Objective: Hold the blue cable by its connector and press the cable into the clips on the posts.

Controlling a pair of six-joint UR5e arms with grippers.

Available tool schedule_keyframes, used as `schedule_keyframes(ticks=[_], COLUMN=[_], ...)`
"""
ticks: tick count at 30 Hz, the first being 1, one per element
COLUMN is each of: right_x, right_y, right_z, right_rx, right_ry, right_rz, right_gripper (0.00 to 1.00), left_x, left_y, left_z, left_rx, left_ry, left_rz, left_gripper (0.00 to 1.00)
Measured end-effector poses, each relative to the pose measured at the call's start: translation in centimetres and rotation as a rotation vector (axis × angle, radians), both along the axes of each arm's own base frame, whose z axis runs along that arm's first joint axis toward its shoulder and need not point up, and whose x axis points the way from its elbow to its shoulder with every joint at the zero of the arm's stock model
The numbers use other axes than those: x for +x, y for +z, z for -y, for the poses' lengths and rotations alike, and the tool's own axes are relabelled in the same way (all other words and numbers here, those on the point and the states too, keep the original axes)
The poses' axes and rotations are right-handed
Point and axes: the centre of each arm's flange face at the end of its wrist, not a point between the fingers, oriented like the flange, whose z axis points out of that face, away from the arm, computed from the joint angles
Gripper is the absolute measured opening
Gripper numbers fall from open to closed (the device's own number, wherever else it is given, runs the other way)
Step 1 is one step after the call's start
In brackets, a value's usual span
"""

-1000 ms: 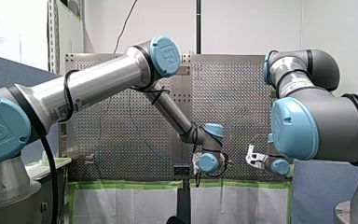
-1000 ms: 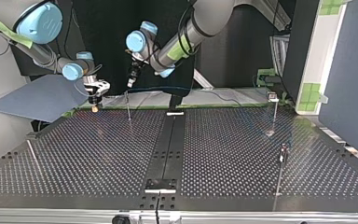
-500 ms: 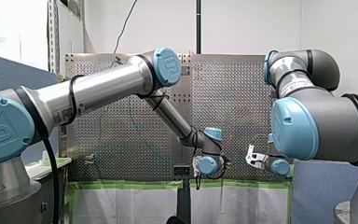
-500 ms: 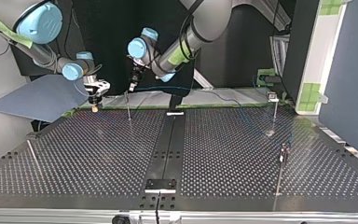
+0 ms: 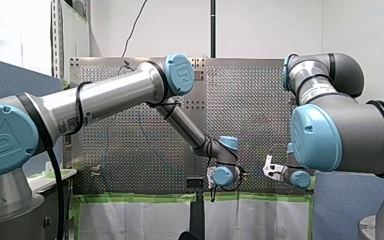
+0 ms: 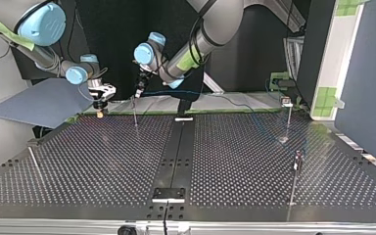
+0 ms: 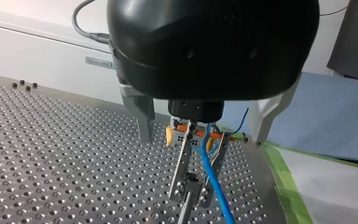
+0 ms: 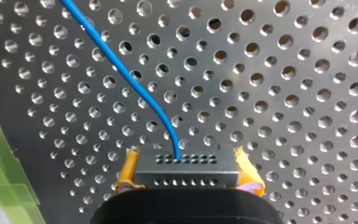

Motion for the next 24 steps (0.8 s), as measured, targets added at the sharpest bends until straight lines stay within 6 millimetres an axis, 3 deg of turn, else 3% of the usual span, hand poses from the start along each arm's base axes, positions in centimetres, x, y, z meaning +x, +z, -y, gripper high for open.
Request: schedule_keyframes(ticks=[24], right_x=[-0.19], right_y=[-0.10], right_z=[0.03], right_rx=[0.001], right_ry=[-0.003], right_rz=[0.001], right_gripper=[0.00], left_x=[-0.40], left_y=[-0.19], left_z=[-0.01], left_rx=[0.005], left_ry=[0.000], left_rz=[-0.013], left_gripper=[0.99])
